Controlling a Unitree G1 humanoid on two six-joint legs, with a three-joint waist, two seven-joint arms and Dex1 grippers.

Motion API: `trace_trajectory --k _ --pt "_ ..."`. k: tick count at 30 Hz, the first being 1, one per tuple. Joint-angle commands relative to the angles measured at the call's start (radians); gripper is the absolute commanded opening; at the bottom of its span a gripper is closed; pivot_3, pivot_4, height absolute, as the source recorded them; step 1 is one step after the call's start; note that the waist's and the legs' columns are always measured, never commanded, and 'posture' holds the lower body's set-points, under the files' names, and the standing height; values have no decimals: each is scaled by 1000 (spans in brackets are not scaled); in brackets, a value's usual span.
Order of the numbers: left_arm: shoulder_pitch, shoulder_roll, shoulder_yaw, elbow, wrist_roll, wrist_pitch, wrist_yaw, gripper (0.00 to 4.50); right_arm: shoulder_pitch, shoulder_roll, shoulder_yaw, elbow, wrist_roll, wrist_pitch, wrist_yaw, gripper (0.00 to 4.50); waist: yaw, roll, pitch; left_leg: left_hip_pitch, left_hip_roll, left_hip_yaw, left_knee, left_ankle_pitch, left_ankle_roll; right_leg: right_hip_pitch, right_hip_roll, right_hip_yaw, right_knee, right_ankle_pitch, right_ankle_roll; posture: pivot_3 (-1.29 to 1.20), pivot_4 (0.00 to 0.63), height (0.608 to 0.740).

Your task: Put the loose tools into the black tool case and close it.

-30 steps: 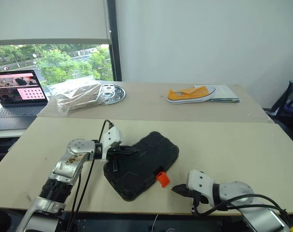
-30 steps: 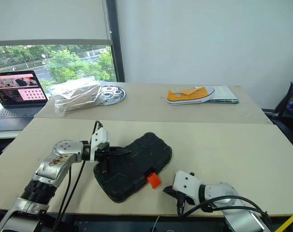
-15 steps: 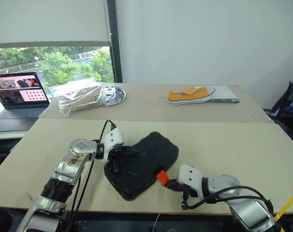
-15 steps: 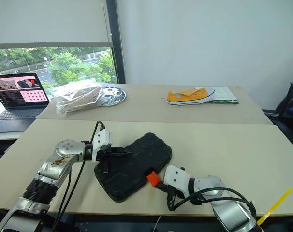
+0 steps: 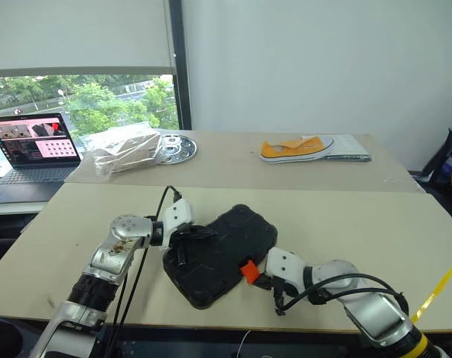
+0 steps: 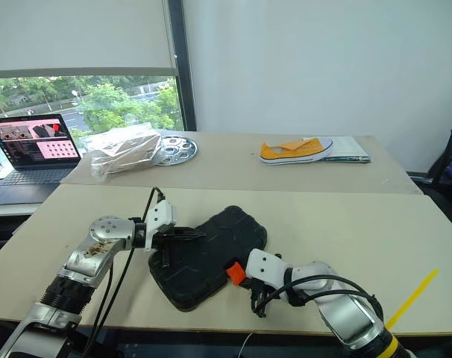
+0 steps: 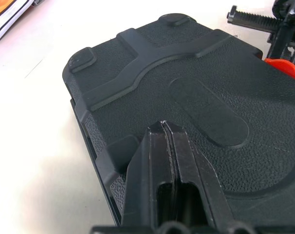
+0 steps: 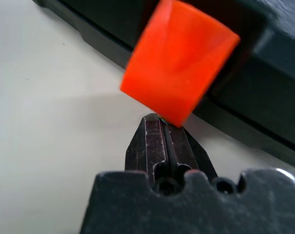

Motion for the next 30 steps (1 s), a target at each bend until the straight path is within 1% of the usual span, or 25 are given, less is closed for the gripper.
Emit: trace_trajectory --k 1,5,7,9,11,16,22,30 --pt "31 11 -30 45 37 15 -7 0 62 -62 -86 -65 50 -34 39 10 1 0 0 0 0 0 0 0 0 0 0 0 0 0 0 0 150 740" --pt "31 9 -32 42 37 20 -8 0 119 -97 -154 -118 103 -45 57 10 0 1 0 0 0 0 0 -1 1 0 0 0 -1 -1 2 0 150 740" --pt "31 7 -33 40 38 23 -8 0 135 -83 -197 -148 151 -33 53 10 0 1 0 0 0 0 0 -1 1 0 0 0 -1 -2 3 0 150 740" --pt "31 6 -33 40 38 26 -7 0 133 -70 -209 -155 169 -30 43 10 0 1 0 0 0 -1 0 -1 1 0 0 0 -1 -3 5 0 150 740" --pt "32 5 -34 38 38 29 -5 0 120 -59 -199 -148 167 -38 34 10 0 1 0 0 0 -1 0 -2 4 0 0 0 -1 -3 6 0 150 740" --pt "32 6 -34 39 40 34 -4 0 79 -23 -177 -136 170 -32 17 10 1 1 0 0 0 -1 0 -2 3 0 0 0 -1 -2 3 0 150 740" --pt "24 6 -32 45 43 40 3 0 26 18 -106 -75 134 -64 12 10 0 1 0 0 0 -1 0 -2 3 0 -1 0 -1 -2 3 0 150 740" --pt "20 6 -28 44 43 45 10 0 -20 56 -59 -26 115 -96 10 10 -3 1 0 0 0 -1 0 -2 4 0 -1 -1 -1 -2 4 0 150 740"
